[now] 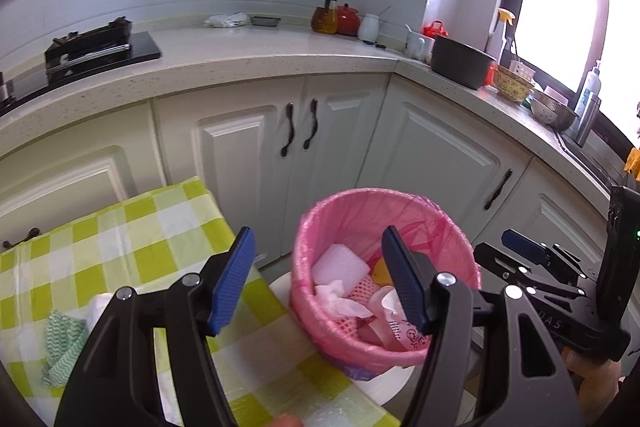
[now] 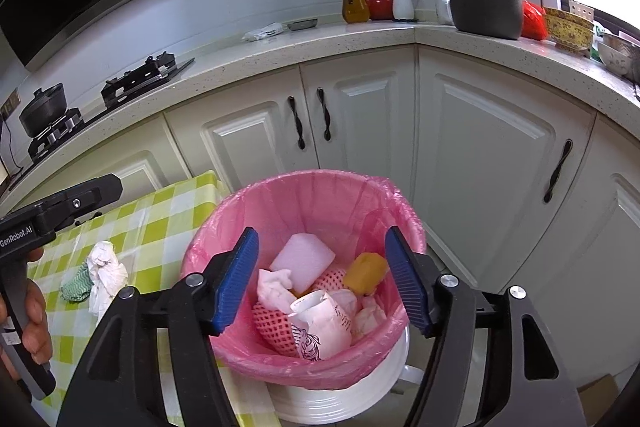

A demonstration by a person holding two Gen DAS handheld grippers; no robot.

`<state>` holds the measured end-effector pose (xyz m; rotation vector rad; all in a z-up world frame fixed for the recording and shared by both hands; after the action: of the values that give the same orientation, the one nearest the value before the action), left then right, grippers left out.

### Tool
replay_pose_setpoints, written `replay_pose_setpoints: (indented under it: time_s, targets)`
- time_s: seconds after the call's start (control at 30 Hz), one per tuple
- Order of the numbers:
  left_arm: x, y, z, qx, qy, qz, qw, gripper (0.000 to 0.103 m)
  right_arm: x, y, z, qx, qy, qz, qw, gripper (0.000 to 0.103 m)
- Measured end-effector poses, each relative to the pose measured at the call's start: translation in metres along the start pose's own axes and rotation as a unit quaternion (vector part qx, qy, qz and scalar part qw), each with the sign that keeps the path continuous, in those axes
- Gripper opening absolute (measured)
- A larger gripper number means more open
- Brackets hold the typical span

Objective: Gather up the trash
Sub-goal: 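Move both tools back over the green cloth and plastic bag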

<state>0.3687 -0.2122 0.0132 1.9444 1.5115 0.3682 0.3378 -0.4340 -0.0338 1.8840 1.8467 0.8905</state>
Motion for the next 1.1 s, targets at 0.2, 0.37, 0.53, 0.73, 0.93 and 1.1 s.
replay_pose_setpoints:
  time_s: [0.2, 0.37, 0.53, 0.73, 0.93, 1.1]
  targets:
    - [0.057, -0.016, -0.029, -0.011, 0.028, -0.032, 0.9990, 0.064, 0.036, -0.004, 0.000, 0.002, 0.016, -0.019, 1.000, 0.070]
    - [0.115, -0.038, -0.050, -0.013, 0.055, -0.067, 0.9962, 0.065, 0.074, -0.009, 0.004, 0.007, 0.034, -0.039, 0.999, 0.074]
    - [0.169, -0.066, -0.059, -0.004, 0.080, -0.098, 0.9919, 0.065, 0.116, -0.017, 0.009, 0.015, 0.051, -0.062, 0.997, 0.076]
    - [0.215, -0.102, -0.053, 0.022, 0.106, -0.116, 0.9873, 0.065, 0.157, -0.026, 0.019, 0.025, 0.067, -0.077, 0.994, 0.078]
    - [0.241, -0.132, -0.034, 0.052, 0.110, -0.128, 0.9843, 0.065, 0.197, -0.037, 0.036, 0.043, 0.086, -0.091, 0.991, 0.085]
    - [0.251, -0.146, -0.013, 0.078, 0.112, -0.114, 0.9840, 0.065, 0.227, -0.047, 0.055, 0.066, 0.095, -0.101, 0.988, 0.085]
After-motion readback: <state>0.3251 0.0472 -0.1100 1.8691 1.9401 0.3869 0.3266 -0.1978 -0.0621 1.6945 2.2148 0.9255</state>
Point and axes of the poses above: each gripper's, at about its wrist camera, not at the fingertips, and z roughly the way its jaws point, x to its left, y to its top, the point moved 7 cm from there along z, roughly the way its jaws point, and after that the axes turned 13 degrees about x, right-handed, at the moved point
